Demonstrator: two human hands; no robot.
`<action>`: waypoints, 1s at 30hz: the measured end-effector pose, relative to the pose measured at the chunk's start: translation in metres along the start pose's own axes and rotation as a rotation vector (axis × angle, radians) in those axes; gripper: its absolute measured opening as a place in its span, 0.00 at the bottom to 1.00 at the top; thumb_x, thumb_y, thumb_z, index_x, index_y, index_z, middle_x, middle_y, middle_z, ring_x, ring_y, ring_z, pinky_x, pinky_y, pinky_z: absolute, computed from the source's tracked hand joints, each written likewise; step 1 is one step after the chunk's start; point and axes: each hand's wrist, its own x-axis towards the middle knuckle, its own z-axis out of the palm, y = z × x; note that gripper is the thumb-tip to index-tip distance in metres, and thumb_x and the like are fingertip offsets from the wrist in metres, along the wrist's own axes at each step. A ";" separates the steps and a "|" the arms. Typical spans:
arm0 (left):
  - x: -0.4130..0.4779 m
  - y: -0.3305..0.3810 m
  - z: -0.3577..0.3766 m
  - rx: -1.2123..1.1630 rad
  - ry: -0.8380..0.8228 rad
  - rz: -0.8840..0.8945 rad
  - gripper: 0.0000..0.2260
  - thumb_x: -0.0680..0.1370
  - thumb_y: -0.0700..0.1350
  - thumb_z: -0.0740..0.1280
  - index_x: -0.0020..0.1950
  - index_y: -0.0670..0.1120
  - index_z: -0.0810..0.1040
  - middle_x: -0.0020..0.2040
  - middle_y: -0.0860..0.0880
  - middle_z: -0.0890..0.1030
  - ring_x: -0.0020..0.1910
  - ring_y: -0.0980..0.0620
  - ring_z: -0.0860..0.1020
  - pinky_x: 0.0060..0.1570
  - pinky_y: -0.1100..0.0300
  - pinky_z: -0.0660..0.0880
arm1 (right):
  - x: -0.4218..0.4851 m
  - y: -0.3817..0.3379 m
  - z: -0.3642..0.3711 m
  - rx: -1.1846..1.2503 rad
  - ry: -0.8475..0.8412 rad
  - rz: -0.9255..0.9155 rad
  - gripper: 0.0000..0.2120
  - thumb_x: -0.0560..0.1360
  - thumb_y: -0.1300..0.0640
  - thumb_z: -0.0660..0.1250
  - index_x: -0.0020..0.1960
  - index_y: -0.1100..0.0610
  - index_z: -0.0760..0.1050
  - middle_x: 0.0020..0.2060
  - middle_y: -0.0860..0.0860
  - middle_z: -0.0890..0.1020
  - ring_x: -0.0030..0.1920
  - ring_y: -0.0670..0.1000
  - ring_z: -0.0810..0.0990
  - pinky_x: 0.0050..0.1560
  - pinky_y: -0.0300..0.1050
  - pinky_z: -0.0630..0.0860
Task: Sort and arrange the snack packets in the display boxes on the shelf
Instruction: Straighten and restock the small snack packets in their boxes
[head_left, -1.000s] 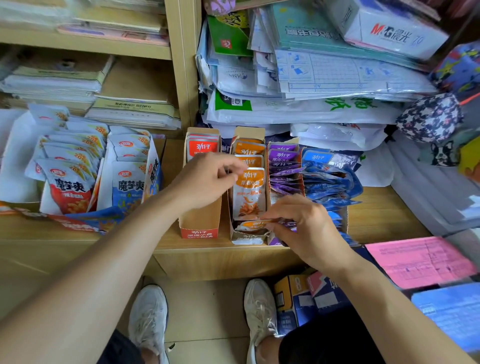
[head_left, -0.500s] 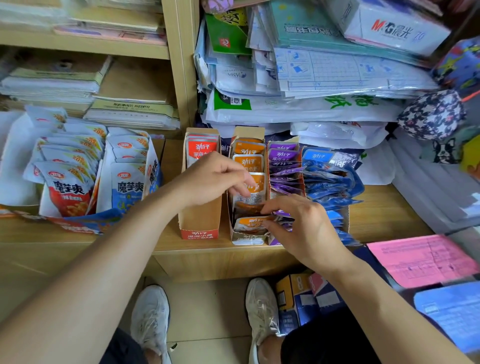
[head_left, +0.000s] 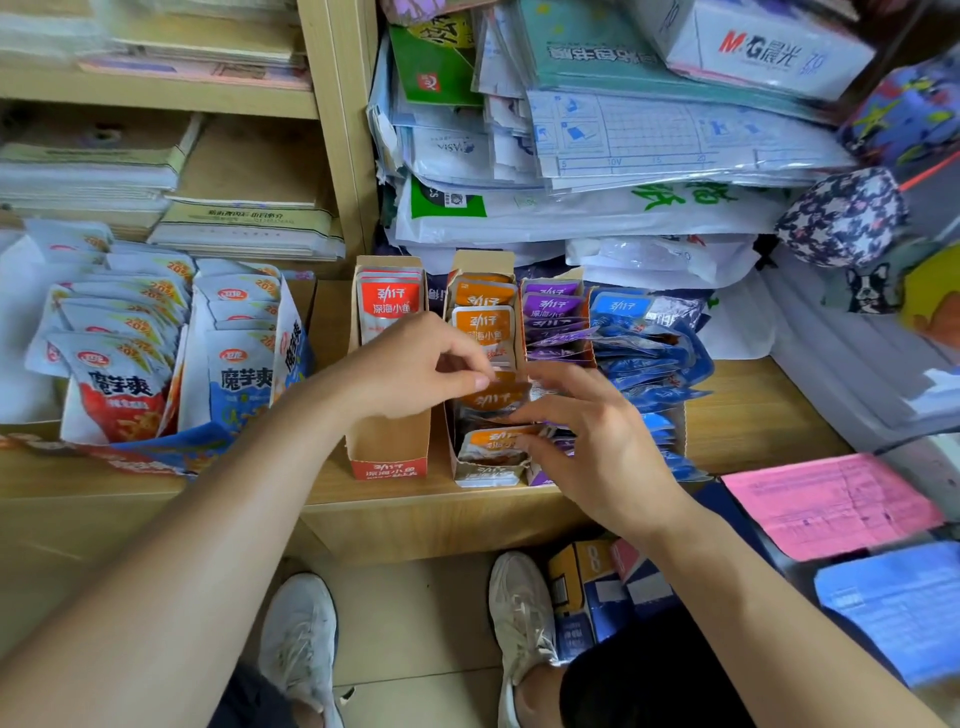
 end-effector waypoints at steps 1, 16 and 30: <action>-0.001 -0.001 0.000 -0.002 0.008 0.003 0.08 0.79 0.45 0.70 0.57 0.55 0.84 0.52 0.59 0.84 0.50 0.63 0.79 0.51 0.61 0.76 | -0.001 -0.001 0.000 0.018 -0.012 0.002 0.09 0.73 0.58 0.76 0.53 0.54 0.84 0.63 0.48 0.79 0.61 0.50 0.78 0.57 0.48 0.79; 0.002 0.006 -0.012 -0.029 0.501 -0.019 0.06 0.79 0.48 0.68 0.49 0.52 0.85 0.39 0.59 0.83 0.38 0.60 0.81 0.43 0.55 0.81 | -0.009 -0.004 -0.001 0.068 -0.013 0.012 0.10 0.73 0.58 0.75 0.54 0.54 0.84 0.49 0.44 0.83 0.49 0.40 0.79 0.51 0.35 0.78; -0.011 0.015 -0.020 -0.163 0.370 0.081 0.12 0.75 0.38 0.75 0.54 0.51 0.80 0.45 0.53 0.84 0.42 0.57 0.83 0.41 0.58 0.79 | -0.010 -0.006 0.000 0.073 0.025 0.063 0.12 0.73 0.56 0.75 0.55 0.54 0.81 0.50 0.45 0.84 0.50 0.43 0.81 0.49 0.44 0.81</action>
